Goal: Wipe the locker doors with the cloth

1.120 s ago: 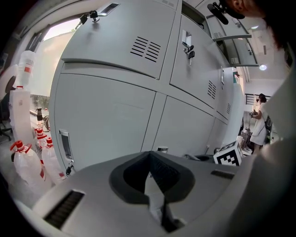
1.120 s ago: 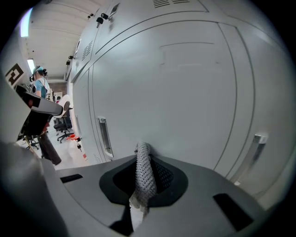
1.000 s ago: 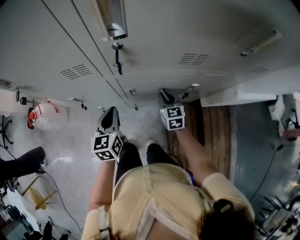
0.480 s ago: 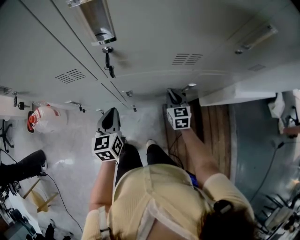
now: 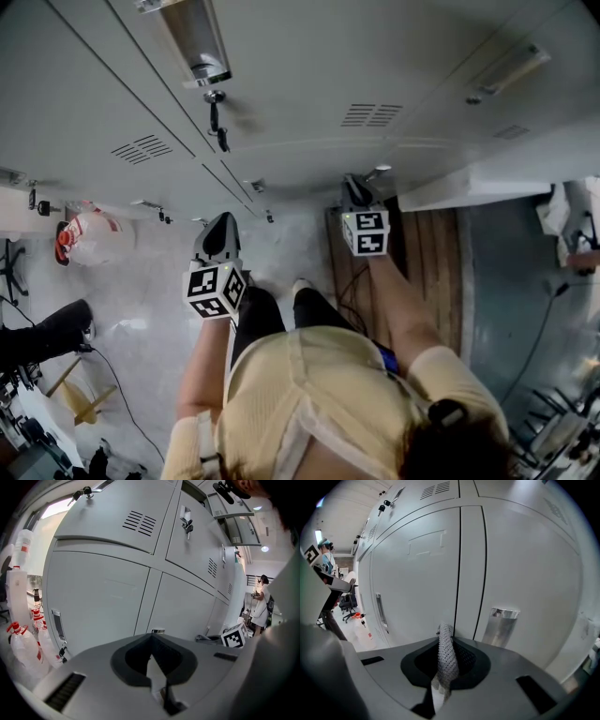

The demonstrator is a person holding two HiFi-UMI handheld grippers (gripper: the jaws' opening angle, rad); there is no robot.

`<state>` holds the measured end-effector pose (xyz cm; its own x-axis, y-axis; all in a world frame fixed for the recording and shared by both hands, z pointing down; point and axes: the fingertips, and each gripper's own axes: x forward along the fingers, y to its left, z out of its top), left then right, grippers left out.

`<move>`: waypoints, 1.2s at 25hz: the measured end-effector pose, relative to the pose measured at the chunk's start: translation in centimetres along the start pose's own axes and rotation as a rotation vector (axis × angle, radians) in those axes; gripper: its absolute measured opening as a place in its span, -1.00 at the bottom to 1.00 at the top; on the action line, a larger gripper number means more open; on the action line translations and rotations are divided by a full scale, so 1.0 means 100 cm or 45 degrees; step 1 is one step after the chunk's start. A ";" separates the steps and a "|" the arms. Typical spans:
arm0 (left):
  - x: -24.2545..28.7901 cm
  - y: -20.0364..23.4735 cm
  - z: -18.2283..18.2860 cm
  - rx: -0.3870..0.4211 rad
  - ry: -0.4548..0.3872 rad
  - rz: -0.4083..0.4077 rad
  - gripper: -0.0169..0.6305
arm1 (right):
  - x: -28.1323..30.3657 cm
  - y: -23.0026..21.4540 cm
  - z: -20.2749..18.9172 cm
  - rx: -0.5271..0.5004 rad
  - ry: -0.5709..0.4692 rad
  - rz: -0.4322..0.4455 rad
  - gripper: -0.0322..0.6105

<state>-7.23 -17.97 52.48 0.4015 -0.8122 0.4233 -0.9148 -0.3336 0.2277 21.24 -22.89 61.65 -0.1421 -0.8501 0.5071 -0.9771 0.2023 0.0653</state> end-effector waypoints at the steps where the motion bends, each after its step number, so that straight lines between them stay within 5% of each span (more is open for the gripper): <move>1: 0.000 0.000 0.000 0.002 -0.001 0.000 -0.94 | -0.002 -0.001 0.002 0.005 0.000 -0.004 -0.84; 30: -0.017 -0.015 -0.007 -0.016 -0.021 -0.026 -0.94 | -0.087 0.032 0.075 0.061 -0.199 0.069 -0.84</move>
<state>-6.52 -15.75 52.04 0.4196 -0.8129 0.4040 -0.9056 -0.3445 0.2473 18.12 -18.50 51.04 -0.2142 -0.9045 0.3687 -0.9732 0.2299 -0.0012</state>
